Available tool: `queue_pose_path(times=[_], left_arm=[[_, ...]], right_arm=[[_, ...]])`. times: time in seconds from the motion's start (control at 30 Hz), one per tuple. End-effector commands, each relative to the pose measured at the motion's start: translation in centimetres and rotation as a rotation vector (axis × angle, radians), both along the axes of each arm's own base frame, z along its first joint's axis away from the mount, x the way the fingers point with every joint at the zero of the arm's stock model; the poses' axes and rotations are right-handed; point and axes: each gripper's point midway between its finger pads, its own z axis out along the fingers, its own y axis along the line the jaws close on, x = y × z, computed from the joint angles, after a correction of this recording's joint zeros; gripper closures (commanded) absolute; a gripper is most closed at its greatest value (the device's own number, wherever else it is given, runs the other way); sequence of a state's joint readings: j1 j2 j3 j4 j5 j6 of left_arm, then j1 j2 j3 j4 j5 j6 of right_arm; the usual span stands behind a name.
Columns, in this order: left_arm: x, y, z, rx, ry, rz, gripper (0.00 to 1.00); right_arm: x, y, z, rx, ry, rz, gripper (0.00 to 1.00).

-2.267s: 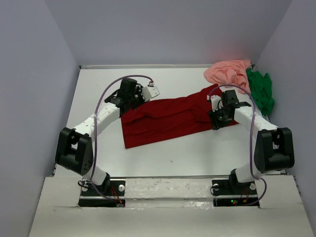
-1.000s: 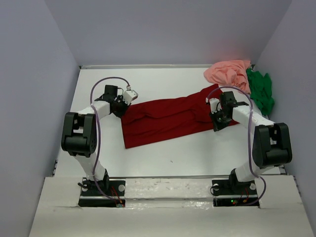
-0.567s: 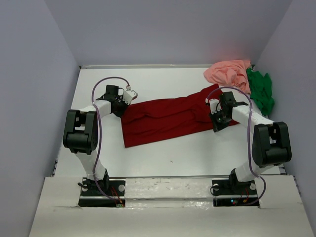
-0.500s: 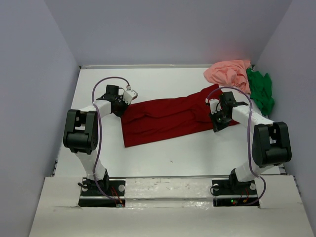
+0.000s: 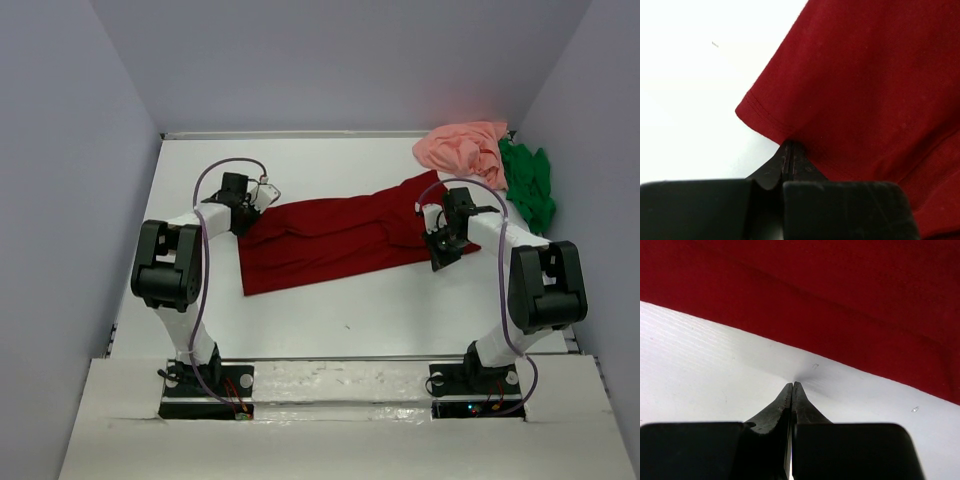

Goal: Fold and stack the t-shirts
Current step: Rotate the tshirt 90 degrees

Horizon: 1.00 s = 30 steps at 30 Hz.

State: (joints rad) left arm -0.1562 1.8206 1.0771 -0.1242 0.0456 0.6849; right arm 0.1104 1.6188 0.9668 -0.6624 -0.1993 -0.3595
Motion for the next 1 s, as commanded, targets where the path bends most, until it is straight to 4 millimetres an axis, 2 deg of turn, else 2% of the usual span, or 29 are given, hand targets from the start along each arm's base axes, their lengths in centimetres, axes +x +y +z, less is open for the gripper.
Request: queue_pose_path(times=[0.0, 0.13, 0.2, 0.4, 0.53, 0.63, 0.73, 0.77, 0.83, 0.93, 0.97], left_arm=[[-8.1, 3.8, -4.0, 0.198, 0.282, 0.034, 1.00], [-10.8, 4.4, -3.8, 0.226, 0.337, 0.029, 1.00], [-12.4, 4.4, -4.0, 0.220, 0.370, 0.012, 1.00], [-16.2, 3.8, -2.8, 0.199, 0.431, -0.031, 1.00], [-18.1, 2.2, -1.9, 0.153, 0.450, -0.091, 1.00], [-20.5, 0.7, -1.3, 0.104, 0.500, -0.185, 1.00], [-22.4, -0.2, -0.8, 0.090, 0.522, -0.251, 1.00], [-22.5, -0.3, -0.7, 0.092, 0.514, -0.253, 1.00], [-22.8, -0.5, 0.1, 0.080, 0.506, -0.280, 1.00], [-22.0, -0.7, 1.2, 0.081, 0.469, -0.277, 1.00], [-21.1, -0.7, 1.9, 0.089, 0.435, -0.262, 1.00]], right_arm=[[1.1, 0.0, 1.1, 0.002, -0.035, -0.004, 1.00], [2.4, -0.8, 1.8, -0.046, -0.084, -0.032, 1.00], [3.3, -1.0, 2.5, -0.059, -0.113, -0.042, 1.00], [5.0, -1.1, 3.4, -0.068, -0.137, -0.050, 1.00], [6.3, -0.8, 3.2, -0.065, -0.114, -0.043, 1.00], [7.8, -0.3, 4.1, -0.042, -0.133, -0.026, 1.00], [8.7, 0.2, 4.2, -0.028, -0.119, -0.006, 1.00], [9.7, 0.3, 4.7, -0.027, -0.132, 0.002, 1.00], [10.3, 0.4, 5.0, -0.027, -0.129, 0.010, 1.00], [11.7, 0.6, 5.6, -0.024, -0.141, 0.024, 1.00], [12.1, 0.6, 5.9, -0.023, -0.148, 0.032, 1.00]])
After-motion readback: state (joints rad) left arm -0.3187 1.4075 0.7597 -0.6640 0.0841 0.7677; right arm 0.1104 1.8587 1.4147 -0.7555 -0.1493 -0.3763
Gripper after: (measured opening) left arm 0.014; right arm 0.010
